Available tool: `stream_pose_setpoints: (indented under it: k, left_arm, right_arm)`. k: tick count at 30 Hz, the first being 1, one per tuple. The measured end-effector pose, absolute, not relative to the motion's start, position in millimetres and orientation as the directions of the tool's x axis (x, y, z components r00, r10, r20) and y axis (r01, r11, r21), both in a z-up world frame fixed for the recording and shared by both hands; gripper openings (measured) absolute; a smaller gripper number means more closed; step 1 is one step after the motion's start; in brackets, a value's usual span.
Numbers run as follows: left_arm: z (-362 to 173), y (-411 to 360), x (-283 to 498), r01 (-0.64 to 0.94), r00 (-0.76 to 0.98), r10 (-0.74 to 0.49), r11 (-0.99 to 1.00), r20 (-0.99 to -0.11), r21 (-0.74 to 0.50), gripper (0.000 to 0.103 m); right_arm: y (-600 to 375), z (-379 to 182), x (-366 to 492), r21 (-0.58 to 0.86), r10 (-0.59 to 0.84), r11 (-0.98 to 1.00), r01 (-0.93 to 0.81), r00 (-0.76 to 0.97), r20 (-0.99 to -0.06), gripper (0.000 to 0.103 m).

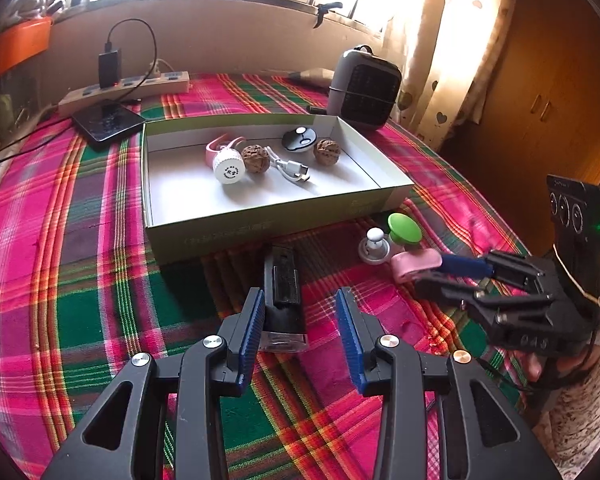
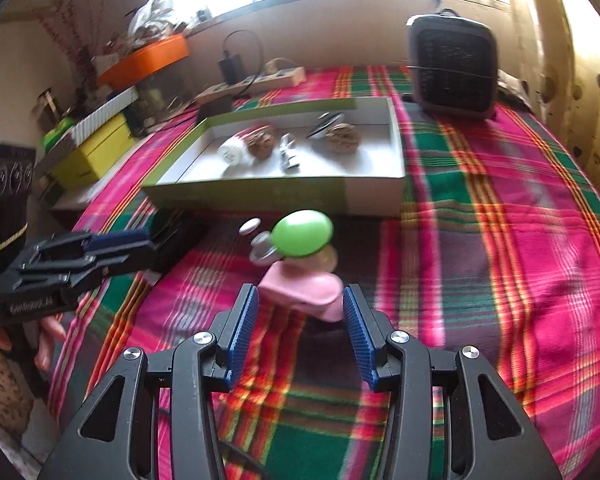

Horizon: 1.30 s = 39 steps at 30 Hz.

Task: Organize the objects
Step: 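Move the left gripper to the black cylindrical device while the right gripper reaches the pink handle, then close the left gripper on the black device while the right gripper closes on the pink handle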

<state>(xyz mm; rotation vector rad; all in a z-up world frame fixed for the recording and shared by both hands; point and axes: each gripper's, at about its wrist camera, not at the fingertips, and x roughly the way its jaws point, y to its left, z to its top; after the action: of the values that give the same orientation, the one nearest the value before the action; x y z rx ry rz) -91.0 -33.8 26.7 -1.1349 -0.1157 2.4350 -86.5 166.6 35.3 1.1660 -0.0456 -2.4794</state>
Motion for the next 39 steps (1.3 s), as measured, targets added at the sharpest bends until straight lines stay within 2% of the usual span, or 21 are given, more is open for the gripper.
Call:
stream_pose_setpoints:
  k: [7, 17, 26, 39]
  left_arm:
    - [29, -36, -91, -0.345, -0.573, 0.414, -0.905, -0.707, -0.251, 0.035]
    - [26, -39, -96, -0.322, -0.568, 0.403, -0.911, -0.718, -0.257, 0.035]
    - [24, -34, -99, -0.323, -0.556, 0.405, -0.910, -0.726, -0.261, 0.035]
    - [16, -30, -111, -0.297, -0.544, 0.382, -0.920, -0.747, -0.254, 0.035]
  right_arm:
    - [152, 34, -75, 0.209, -0.428, -0.881, 0.424, -0.527, -0.734, 0.046]
    - [155, 36, -84, 0.148, -0.367, -0.906, 0.397, -0.559, -0.744, 0.046]
    - [136, 30, -81, 0.150, -0.412, -0.864, 0.481, -0.503, -0.760, 0.046]
    - [127, 29, -89, 0.061, -0.315, -0.902, 0.428, -0.553, -0.772, 0.046]
